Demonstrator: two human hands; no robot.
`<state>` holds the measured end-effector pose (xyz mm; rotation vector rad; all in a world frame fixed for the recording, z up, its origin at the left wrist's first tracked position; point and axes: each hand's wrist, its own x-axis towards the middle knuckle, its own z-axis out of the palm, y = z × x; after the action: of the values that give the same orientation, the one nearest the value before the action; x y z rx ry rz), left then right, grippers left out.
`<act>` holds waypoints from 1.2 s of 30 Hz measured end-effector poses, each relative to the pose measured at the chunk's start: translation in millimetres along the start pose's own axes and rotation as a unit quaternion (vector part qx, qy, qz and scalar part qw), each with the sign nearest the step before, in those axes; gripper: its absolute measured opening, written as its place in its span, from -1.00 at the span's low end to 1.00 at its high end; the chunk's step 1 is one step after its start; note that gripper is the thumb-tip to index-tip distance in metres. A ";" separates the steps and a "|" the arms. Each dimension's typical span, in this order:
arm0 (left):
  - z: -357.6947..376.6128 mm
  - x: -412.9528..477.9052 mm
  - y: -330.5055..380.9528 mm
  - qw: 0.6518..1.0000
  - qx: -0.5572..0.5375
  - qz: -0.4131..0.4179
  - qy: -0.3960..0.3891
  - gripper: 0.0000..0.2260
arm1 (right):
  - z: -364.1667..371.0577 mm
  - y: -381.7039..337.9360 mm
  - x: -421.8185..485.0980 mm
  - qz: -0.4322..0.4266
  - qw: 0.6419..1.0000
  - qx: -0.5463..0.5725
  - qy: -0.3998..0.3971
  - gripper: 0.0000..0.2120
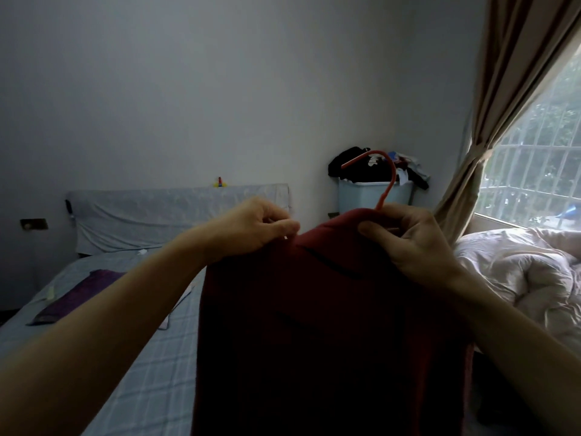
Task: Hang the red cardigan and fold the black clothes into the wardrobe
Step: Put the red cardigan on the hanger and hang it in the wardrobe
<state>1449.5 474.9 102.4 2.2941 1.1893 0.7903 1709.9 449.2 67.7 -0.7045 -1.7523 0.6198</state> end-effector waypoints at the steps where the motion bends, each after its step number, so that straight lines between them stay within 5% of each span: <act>1: 2.2 -2.3 2.8 1.000 0.021 0.017 0.006 -0.74 | 0.8 1.3 0.6 0.001 1.000 -0.009 0.008 -0.85; 4: 21.0 -4.9 6.7 0.990 0.103 0.075 0.058 -0.95 | 7.0 3.8 3.1 0.004 0.999 -0.029 0.015 -0.82; 13: 45.2 5.7 -3.5 0.939 0.145 0.175 0.259 -0.89 | 8.0 -7.8 17.9 0.049 0.989 -0.140 -0.025 -0.84; 19: 44.9 10.5 -8.1 0.932 0.140 0.162 0.292 -0.85 | -31.7 -15.8 18.8 0.115 0.972 -0.154 -0.138 -0.68; 26: 55.0 16.5 -10.9 0.930 0.119 0.141 0.317 -0.86 | -43.2 5.4 11.6 0.076 0.959 -0.271 -0.028 -0.91; 32: 53.2 21.4 -17.6 0.933 0.095 0.110 0.328 -0.84 | -73.8 16.3 -4.3 0.099 0.942 -0.303 -0.107 -0.71; 36: 50.2 25.0 -18.5 0.930 0.064 0.102 0.347 -0.86 | -92.8 28.4 -16.0 0.072 0.917 -0.388 -0.053 -0.83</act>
<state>1483.5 500.0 61.1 2.3348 1.3086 1.7540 1807.1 463.0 62.0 -1.3707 -2.0616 0.0207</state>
